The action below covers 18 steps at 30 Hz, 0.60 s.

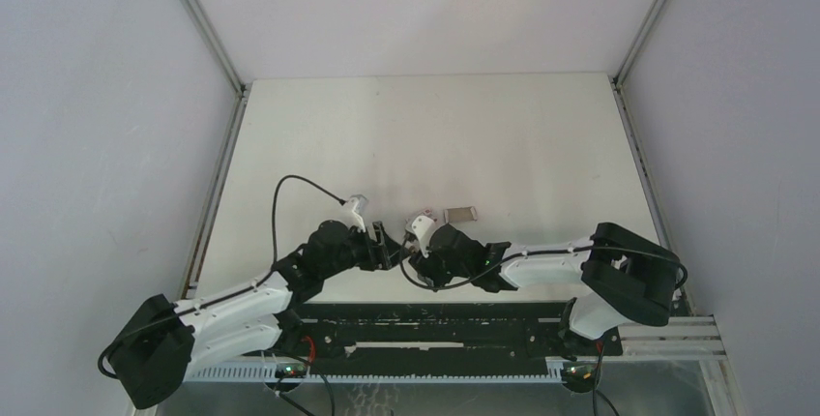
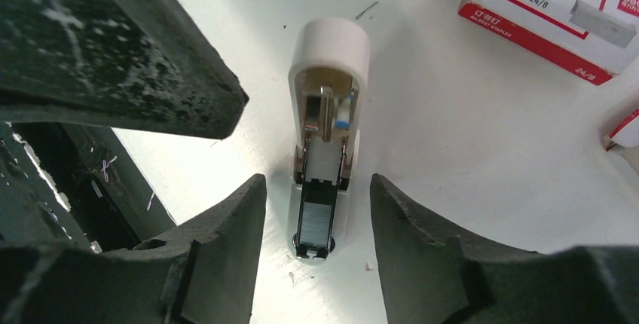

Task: Load the staples into the stapler

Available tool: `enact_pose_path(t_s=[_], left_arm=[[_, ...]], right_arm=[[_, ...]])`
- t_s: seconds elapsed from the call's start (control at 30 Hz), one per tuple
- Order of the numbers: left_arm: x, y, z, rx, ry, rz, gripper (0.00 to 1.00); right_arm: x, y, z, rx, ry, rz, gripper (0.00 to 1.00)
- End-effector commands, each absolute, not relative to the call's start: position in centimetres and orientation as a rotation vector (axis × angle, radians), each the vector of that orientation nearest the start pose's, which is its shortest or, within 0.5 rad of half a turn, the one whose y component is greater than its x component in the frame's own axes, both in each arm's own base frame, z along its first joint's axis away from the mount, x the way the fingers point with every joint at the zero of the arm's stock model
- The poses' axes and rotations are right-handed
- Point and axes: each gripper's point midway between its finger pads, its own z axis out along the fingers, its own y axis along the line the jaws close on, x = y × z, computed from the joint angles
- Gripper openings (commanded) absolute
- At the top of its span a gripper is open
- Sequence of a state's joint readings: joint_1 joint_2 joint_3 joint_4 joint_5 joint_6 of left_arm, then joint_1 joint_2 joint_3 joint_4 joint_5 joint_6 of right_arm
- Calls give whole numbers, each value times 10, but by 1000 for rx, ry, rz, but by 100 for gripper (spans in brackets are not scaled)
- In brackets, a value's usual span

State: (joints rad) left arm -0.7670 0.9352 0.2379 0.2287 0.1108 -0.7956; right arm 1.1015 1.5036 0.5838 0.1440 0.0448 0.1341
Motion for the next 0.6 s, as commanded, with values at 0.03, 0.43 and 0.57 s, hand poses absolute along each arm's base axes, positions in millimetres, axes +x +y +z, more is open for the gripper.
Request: enact_pose_path(t_s=[0.03,0.43,0.57], left_arm=[[194,-250,107,137,2121,-1044,76],[211,-264,107,149,2129,-1086,77],[215,-269,108,169,2124,-1096,78]], right_arm=[[162,318,45,-1021,2104,599,54],[149,304,29,-971,2164,587,38],[149,301,22,-965,2179,550,31]])
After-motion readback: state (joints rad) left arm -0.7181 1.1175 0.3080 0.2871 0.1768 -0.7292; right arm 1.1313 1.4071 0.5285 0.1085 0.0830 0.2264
